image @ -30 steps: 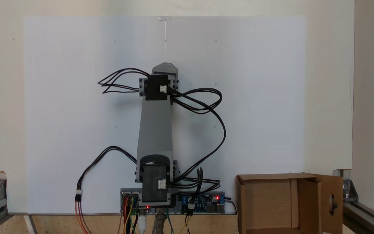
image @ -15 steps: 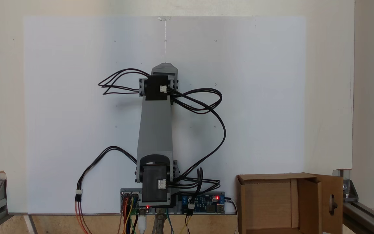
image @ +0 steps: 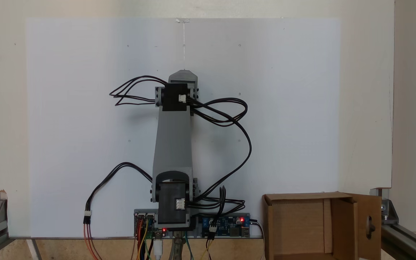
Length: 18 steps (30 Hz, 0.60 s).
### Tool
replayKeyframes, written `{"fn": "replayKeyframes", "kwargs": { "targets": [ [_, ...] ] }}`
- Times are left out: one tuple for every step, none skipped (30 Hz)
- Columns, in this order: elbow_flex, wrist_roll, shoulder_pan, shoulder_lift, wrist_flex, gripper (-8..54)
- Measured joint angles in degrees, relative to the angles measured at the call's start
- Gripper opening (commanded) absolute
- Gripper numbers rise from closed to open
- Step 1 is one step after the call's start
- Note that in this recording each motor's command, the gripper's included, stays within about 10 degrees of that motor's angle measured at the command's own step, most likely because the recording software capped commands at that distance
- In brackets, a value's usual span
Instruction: Grasp a green dice and put it in the bin.
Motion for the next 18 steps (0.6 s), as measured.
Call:
{"fn": "replayKeyframes", "kwargs": {
  "targets": [
    [0.0, 0.0, 0.1, -0.1, -0.2, 41.5],
    [0.0, 0.0, 0.2, -0.2, -0.2, 41.4],
    [0.0, 0.0, 0.2, -0.2, -0.2, 40.2],
    [0.0, 0.0, 0.2, -0.2, -0.2, 37.8],
    [0.0, 0.0, 0.1, -0.2, -0.2, 35.1],
    [-0.1, 0.0, 0.2, -0.4, -0.2, 32.3],
    [0.0, 0.0, 0.2, -0.4, -0.2, 30.1],
    [0.1, 0.0, 0.2, -0.4, -0.2, 27.8],
    [0.2, 0.0, 0.2, -0.4, -0.2, 24.6],
    [0.4, 0.0, 0.2, -0.4, -0.3, 20.8],
    [0.7, 0.0, 0.1, -0.4, -0.4, 16.7],
    [1.0, 0.0, 0.1, -0.4, -0.5, 13.3],
    [1.2, 0.0, 0.3, -0.4, -0.6, 11.5],
    [1.3, 0.0, 0.3, -0.4, -0.6, 11.5],
    [1.3, 0.0, 0.3, -0.4, -0.6, 11.5],
    [1.3, 0.0, 0.3, -0.4, -0.6, 11.5],
    [1.3, 0.0, 0.3, -0.4, -0.6, 11.5],
    [1.3, 0.0, 0.3, -0.4, -0.6, 11.5]
  ]
}}
